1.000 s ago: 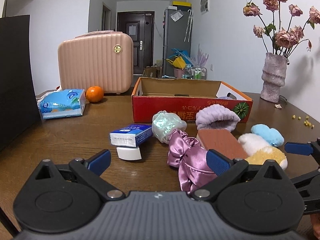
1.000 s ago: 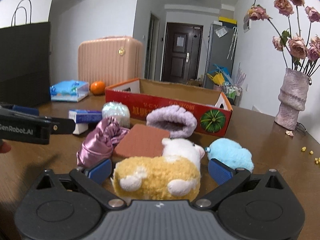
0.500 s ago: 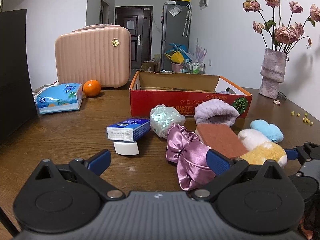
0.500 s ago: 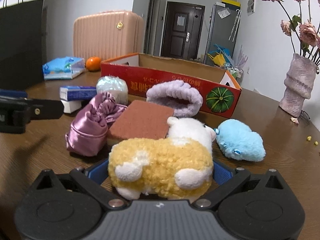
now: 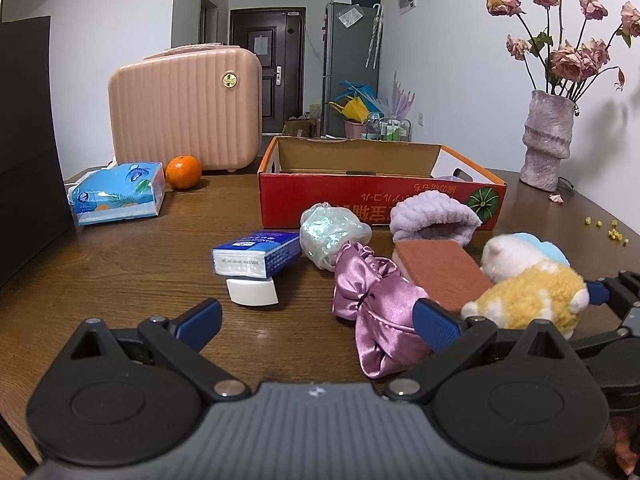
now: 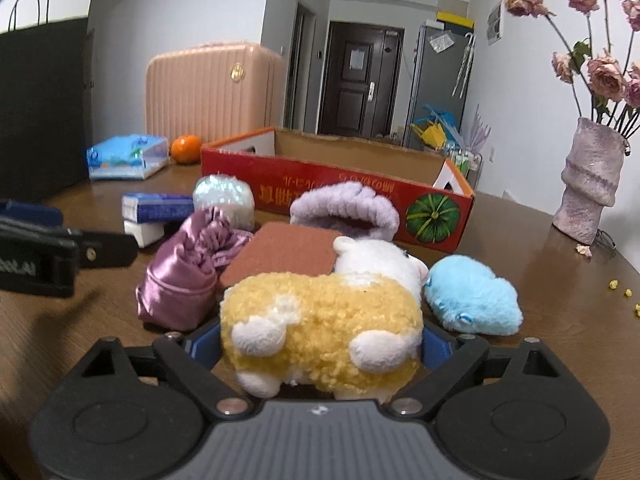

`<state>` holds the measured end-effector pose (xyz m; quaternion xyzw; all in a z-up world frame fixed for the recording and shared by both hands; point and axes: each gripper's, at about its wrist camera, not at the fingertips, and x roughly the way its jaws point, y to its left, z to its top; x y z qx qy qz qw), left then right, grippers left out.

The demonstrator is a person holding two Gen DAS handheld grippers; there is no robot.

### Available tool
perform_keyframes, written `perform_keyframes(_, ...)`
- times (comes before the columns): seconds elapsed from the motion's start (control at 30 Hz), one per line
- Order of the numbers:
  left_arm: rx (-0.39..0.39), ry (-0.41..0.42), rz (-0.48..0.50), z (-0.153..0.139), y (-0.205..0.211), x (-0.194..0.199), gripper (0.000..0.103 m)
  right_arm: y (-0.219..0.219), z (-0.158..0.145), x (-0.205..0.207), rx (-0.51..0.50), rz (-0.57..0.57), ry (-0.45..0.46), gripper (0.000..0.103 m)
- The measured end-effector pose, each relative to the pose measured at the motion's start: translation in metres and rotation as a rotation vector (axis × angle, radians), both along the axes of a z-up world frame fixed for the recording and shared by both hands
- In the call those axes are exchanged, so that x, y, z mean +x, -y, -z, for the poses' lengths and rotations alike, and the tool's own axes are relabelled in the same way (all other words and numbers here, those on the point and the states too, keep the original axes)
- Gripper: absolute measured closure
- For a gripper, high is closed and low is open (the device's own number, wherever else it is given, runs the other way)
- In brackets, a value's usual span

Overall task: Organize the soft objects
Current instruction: 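Grasp the yellow plush sheep with the right tool, then lift the plush sheep with the right tool while the left tool approaches the pink satin pouch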

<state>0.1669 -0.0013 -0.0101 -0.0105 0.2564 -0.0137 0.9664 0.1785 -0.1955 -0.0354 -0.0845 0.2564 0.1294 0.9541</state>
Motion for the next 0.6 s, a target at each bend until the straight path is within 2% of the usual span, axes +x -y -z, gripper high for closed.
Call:
perform_keyframes(0.33,-0.005,-0.031,0.008,0.002,0.001,0.007,0.000,0.020,-0.015,-0.008,0.089,0.055,0.087,0.009)
perform_keyframes(0.6,-0.012,-0.052,0.010,-0.004,0.006,0.018,0.000,0.036,-0.023,-0.008,0.146,0.108,0.123,0.009)
